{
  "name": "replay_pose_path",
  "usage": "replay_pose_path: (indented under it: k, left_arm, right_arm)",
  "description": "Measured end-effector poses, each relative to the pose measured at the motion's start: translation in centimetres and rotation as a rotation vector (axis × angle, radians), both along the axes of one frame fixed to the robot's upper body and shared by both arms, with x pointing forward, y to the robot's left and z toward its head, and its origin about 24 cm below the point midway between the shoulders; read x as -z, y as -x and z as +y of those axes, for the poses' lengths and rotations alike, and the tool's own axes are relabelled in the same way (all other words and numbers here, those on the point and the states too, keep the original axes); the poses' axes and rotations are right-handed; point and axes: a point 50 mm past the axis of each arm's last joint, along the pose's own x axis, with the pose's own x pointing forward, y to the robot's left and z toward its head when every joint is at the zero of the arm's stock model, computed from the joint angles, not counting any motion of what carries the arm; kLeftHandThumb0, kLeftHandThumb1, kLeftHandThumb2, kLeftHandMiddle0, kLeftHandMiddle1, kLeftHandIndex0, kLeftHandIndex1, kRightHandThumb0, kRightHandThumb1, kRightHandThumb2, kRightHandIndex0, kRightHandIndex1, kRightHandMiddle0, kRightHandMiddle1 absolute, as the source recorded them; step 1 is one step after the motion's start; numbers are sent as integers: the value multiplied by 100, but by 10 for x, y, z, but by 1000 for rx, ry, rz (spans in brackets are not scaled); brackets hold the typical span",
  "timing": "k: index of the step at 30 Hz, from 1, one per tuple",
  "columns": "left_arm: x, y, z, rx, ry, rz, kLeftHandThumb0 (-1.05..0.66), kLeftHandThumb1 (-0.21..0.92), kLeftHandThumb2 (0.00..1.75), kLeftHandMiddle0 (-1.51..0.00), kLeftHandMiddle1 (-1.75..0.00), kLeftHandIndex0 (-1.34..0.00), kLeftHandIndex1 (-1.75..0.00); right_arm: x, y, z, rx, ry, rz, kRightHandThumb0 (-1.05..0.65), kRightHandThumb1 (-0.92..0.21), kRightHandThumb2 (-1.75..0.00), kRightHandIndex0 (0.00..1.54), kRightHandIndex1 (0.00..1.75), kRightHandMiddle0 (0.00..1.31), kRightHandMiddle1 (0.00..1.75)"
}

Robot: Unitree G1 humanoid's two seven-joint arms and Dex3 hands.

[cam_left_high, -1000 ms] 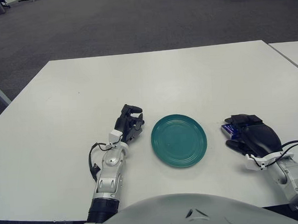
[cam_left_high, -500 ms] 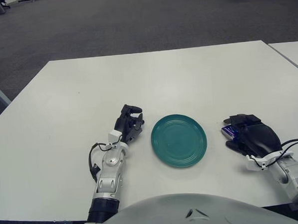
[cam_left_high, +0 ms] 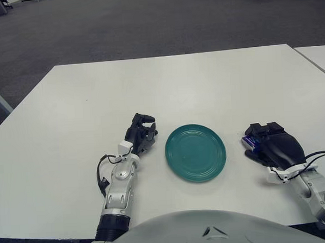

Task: Put the gum into the plate.

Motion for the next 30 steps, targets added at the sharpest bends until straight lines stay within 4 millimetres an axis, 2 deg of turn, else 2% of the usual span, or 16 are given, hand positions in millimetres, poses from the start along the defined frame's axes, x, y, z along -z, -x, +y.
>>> replay_pose_path:
  k: [4,7,23,30]
  left_arm:
    - [0,0,2,-5,-3,1,-36,92,52,-39,-160,-20,-175]
    - [0,0,2,-7,-2,2,-36,92,52,-38,-158,-20,-175]
    - [1,0,4,-12,-2,3,-36,92,52,-40,-141,-20,-175]
    - [1,0,5,-17,-2,3,-36,92,53,-40,-143,-20,-175]
  right_arm:
    - [2,2,1,-8,-16,-37,-58,-92,-63,98,174,78,174]
    - [2,3,3,-20,-35,-65,-54,-92,-65,103,174,82,175]
    - [5,1,5,-39,-66,-136,-45,-91,-68,113,175,88,175]
    - [-1,-7,6,-49,-90,-184,-46,-91,-68,116,175,91,175]
